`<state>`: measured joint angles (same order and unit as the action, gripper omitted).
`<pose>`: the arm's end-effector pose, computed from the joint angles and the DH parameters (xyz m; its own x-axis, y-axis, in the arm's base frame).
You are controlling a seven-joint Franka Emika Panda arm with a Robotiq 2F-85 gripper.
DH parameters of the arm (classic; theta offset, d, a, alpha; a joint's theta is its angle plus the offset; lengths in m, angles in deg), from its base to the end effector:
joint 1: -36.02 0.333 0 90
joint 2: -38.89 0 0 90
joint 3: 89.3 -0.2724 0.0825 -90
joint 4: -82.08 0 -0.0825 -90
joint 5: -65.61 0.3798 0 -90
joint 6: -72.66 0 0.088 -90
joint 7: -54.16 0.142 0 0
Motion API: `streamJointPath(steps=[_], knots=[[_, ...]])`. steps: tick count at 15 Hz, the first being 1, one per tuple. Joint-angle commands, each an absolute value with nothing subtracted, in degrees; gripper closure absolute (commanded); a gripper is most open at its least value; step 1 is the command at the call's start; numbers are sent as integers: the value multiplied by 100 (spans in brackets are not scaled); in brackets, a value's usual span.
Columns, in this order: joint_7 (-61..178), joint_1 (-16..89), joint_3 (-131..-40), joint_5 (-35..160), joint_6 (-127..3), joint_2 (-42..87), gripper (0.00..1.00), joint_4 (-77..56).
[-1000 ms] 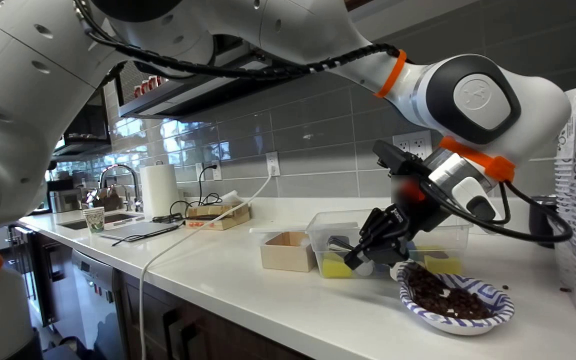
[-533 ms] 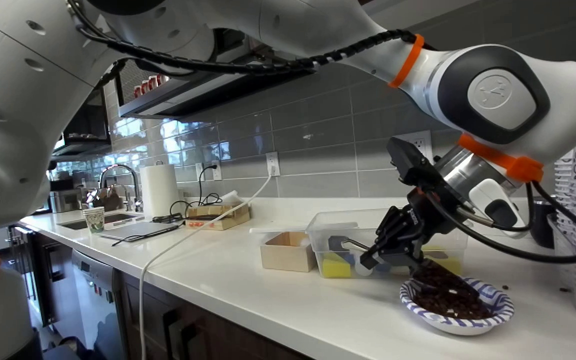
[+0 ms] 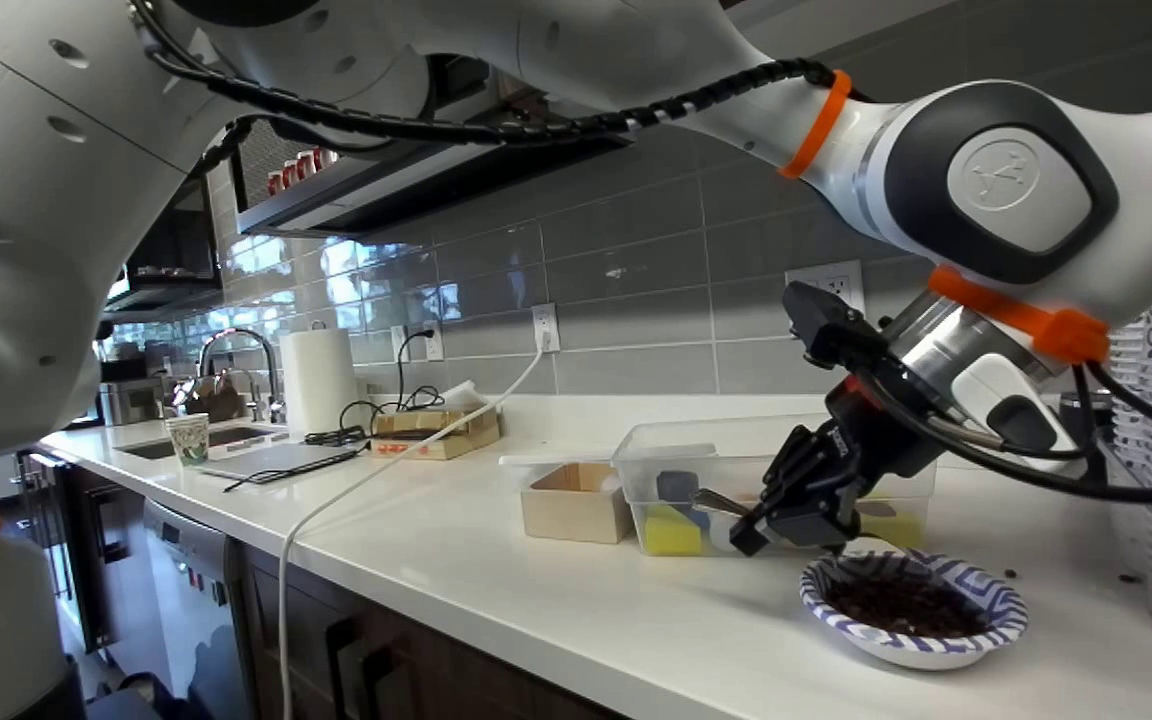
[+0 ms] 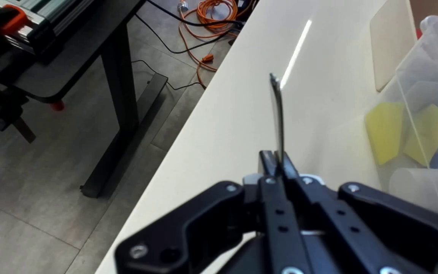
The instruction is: Use the cake slicer to stir in the bowl
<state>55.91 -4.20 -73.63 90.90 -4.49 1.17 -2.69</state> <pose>0.3824 -0.4223 0.2146 0.3978 -0.6017 -0.6926 -0.9051 -0.3809 -0.1890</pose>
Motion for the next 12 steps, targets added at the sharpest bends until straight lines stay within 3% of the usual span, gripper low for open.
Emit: streamJointPath(steps=[1,12], knots=[[5630,-279,-7400,8772,-130,127,99,-228],[6541,48,-7369,9116,-848,4,99,-113]])
